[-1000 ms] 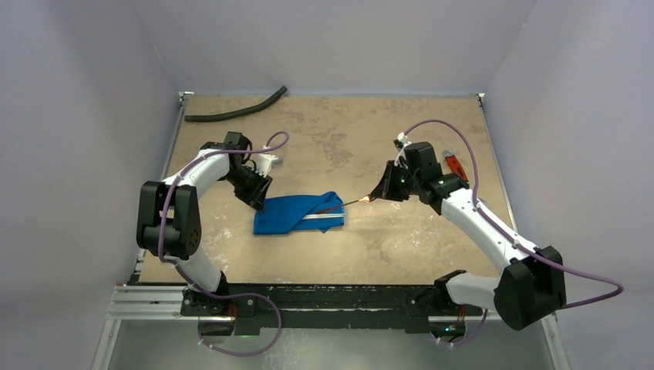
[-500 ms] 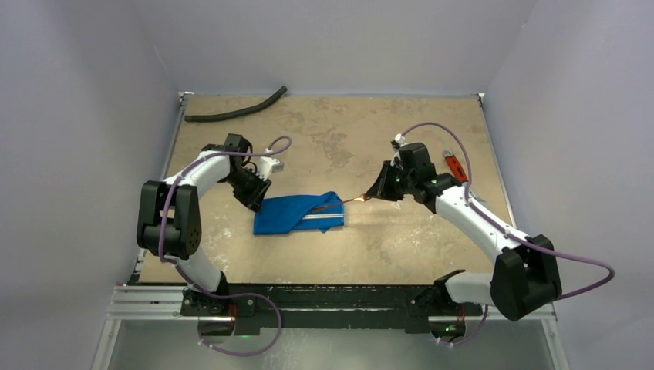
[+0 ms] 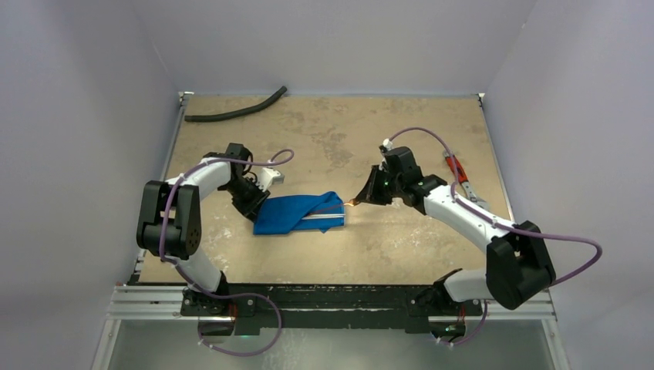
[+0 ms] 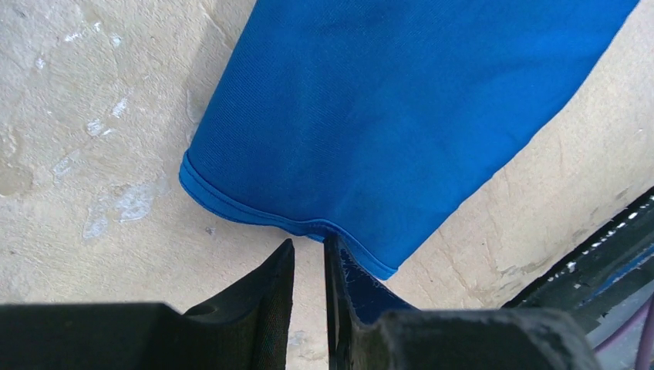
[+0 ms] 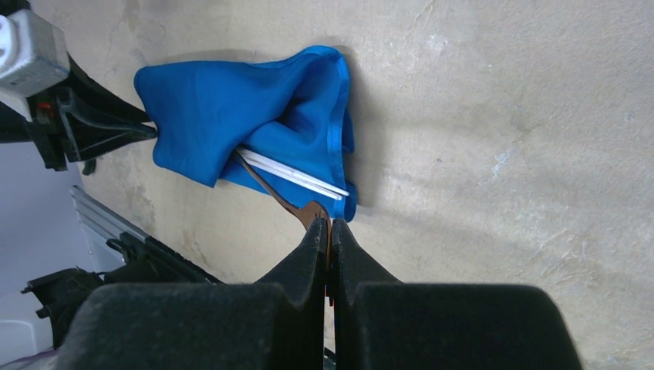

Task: Fold the napkin into a case and place the utensils inside
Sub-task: Insert the fork into the folded napkin.

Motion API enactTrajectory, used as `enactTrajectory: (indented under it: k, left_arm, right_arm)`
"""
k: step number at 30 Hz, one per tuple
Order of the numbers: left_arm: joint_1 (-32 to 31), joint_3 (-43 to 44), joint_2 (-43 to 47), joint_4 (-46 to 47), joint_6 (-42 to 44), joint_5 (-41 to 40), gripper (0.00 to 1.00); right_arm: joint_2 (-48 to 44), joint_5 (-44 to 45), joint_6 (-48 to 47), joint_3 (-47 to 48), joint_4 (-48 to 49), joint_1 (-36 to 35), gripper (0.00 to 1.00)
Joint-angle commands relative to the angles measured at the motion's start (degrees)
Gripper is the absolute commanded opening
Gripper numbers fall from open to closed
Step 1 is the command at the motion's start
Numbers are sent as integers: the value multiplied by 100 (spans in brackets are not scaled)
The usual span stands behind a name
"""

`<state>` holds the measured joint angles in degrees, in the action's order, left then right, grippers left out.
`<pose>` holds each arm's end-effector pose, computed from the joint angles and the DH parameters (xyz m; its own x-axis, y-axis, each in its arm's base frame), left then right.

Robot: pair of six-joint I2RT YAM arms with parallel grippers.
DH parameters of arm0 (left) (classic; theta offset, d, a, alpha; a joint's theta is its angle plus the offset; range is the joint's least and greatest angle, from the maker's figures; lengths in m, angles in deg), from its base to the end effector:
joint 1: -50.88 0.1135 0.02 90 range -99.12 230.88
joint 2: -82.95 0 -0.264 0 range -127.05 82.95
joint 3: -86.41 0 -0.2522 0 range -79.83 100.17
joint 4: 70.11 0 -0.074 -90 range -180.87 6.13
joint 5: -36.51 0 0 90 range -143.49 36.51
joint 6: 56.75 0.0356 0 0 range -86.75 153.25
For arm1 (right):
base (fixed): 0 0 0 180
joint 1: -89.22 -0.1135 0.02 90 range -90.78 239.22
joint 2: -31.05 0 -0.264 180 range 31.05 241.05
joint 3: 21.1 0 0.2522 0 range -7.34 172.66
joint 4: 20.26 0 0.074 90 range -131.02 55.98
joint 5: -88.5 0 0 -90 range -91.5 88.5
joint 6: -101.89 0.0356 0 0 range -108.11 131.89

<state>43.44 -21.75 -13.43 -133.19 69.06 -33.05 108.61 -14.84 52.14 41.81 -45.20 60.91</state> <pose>0.2792 -0.0490 0.1639 -0.7240 0.6475 -0.2378 0.6897 0.6763 -0.2587 0.2522 0.1452 0.2383 -0.8275 0.2683 -0.4932 -0.1091 0.7847 0.6101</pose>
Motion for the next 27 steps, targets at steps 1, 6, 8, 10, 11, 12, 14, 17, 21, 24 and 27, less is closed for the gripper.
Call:
enactTrajectory:
  k: [1, 6, 8, 10, 11, 12, 14, 17, 21, 24, 27]
  left_arm:
    - [59, -126, 173, 308, 242, -53, 19]
    - [58, -253, 36, 433, 242, -43, 18]
    - [56, -284, 12, 457, 242, -28, 18]
    - [54, -299, 7, 471, 258, -23, 18]
    - [54, -309, 3, 480, 271, -28, 17]
    - [58, -308, -2, 484, 281, -44, 17]
    - [56, -315, -6, 485, 308, -70, 17]
    - [57, -355, -1, 493, 329, -76, 16]
    - [57, -377, -14, 494, 339, -67, 16]
    - [59, -370, -42, 494, 339, -50, 16]
    - [59, -346, -64, 480, 339, -38, 15]
  right_arm:
    - [46, 148, 315, -96, 453, -128, 0]
    - [244, 216, 634, -190, 858, -301, 0]
    - [370, 226, 743, -222, 1051, -401, 0]
    - [518, 202, 852, -259, 1284, -473, 0]
    - [617, 189, 911, -278, 1392, -507, 0]
    - [702, 184, 966, -286, 1496, -543, 0]
    - [840, 189, 1068, -304, 1673, -628, 0]
    - [996, 274, 1169, -259, 1822, -741, 0]
    - [1124, 410, 1326, -274, 1980, -843, 0]
    - [1280, 458, 1386, -232, 2042, -934, 0]
    - [1446, 472, 1396, -171, 2052, -1042, 0]
